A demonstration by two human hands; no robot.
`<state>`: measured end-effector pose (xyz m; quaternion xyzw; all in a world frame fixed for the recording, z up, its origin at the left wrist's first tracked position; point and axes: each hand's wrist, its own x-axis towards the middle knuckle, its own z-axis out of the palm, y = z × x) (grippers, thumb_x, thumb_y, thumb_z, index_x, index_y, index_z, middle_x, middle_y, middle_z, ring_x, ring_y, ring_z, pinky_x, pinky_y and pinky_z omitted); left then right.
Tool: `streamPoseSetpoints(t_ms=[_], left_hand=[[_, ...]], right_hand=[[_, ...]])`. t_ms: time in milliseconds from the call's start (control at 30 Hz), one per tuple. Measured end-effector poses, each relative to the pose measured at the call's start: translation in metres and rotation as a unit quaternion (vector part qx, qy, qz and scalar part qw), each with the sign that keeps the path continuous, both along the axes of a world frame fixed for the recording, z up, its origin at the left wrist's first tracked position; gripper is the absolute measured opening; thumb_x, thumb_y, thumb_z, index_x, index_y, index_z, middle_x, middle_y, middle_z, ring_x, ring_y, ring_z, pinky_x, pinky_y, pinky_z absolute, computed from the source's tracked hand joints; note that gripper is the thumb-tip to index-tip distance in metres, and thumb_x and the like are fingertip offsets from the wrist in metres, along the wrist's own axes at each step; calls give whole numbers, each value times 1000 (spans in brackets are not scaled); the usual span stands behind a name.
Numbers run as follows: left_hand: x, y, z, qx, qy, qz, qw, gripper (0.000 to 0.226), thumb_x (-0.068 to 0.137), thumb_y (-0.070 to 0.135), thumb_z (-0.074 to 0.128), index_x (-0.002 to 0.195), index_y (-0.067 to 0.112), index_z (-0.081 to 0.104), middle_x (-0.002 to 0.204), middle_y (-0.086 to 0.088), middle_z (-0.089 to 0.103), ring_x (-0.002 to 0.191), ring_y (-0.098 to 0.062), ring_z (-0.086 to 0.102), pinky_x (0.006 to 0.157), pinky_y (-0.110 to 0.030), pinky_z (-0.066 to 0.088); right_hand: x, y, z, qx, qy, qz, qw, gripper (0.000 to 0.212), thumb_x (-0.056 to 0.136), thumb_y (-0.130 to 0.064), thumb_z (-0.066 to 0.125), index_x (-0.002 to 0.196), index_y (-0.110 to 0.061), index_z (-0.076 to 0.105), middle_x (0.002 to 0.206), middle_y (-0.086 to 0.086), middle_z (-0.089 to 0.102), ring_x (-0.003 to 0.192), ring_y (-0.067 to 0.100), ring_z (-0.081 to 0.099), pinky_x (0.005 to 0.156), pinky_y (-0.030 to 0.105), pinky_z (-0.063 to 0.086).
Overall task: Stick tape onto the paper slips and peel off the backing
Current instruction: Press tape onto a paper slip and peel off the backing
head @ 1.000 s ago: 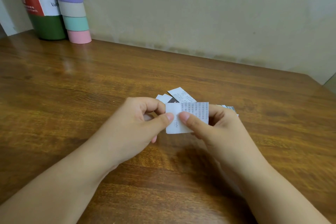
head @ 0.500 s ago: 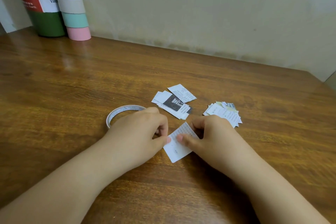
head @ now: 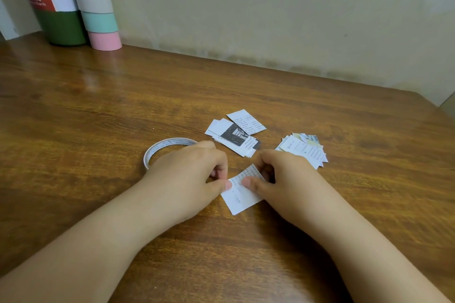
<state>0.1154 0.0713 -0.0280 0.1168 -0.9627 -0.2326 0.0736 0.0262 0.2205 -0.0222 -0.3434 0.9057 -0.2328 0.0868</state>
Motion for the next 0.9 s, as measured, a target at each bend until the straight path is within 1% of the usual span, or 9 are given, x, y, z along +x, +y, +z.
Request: streamPoseSetpoints(t_ms=[167, 300, 367, 467, 567, 633, 700, 800, 900], left_hand=[[0, 1, 1, -2, -1, -4, 1000, 22, 84, 42, 61, 68, 33, 49, 85, 14, 49, 80, -2, 51, 76, -33, 47], [0, 1, 2, 4, -4, -4, 1000, 22, 83, 41, 62, 67, 33, 49, 84, 15, 49, 79, -2, 51, 78, -35, 48], [1, 2, 3, 7, -3, -5, 1000, 22, 83, 40, 62, 67, 33, 49, 84, 14, 49, 78, -3, 50, 78, -36, 48], [1, 2, 4, 3, -2, -5, 1000, 21, 83, 40, 62, 68, 33, 50, 85, 14, 49, 78, -2, 50, 77, -34, 48], [1, 2, 2, 20, 11, 0, 1000, 16, 84, 35, 63, 74, 33, 52, 84, 15, 51, 77, 2, 50, 75, -29, 46], [1, 0, 2, 37, 35, 13, 999, 12, 86, 30, 62, 80, 34, 52, 84, 15, 53, 75, 2, 49, 69, -21, 42], [0, -1, 4, 70, 79, 34, 994, 9, 87, 26, 60, 83, 33, 55, 81, 15, 56, 76, 2, 50, 61, -11, 36], [0, -2, 6, 159, 133, 51, 977, 9, 87, 22, 59, 81, 27, 62, 61, 24, 56, 58, 4, 48, 53, -10, 33], [0, -2, 8, 269, 164, 47, 948, 11, 85, 24, 61, 77, 22, 67, 45, 15, 45, 45, -3, 36, 50, -15, 30]], right_hand=[[6, -1, 3, 25, 10, 13, 1000, 38, 73, -56, 68, 79, -25, 48, 74, -9, 52, 65, 6, 45, 58, 28, 37], [4, -1, 3, 25, 5, 6, 1000, 25, 82, -48, 63, 83, -26, 50, 78, -10, 55, 70, 6, 50, 63, 29, 42], [5, -1, 4, 23, 6, 9, 1000, 29, 80, -50, 64, 83, -25, 51, 78, -9, 56, 70, 8, 51, 64, 30, 44], [6, -1, 5, 27, 10, 13, 999, 36, 76, -53, 67, 80, -22, 49, 75, -7, 54, 67, 10, 47, 60, 31, 40], [3, 0, 2, 13, 19, 7, 1000, 28, 86, -39, 62, 70, -26, 44, 69, -9, 50, 61, 5, 44, 56, 25, 36], [-2, 3, 2, -28, 21, -22, 999, 27, 88, -34, 61, 66, -26, 46, 64, -10, 51, 57, 1, 46, 51, 16, 33], [-7, 7, 3, -127, -29, -60, 990, 24, 87, -31, 64, 67, -24, 54, 60, -10, 58, 53, -4, 49, 49, 9, 34], [-12, 10, 8, -304, -189, -71, 931, 18, 85, -25, 68, 77, -9, 65, 66, 1, 68, 56, 4, 55, 58, 17, 42], [-10, 12, 11, -370, -261, -53, 890, 36, 75, -34, 68, 83, 0, 62, 73, 7, 66, 60, 8, 54, 51, 14, 40]])
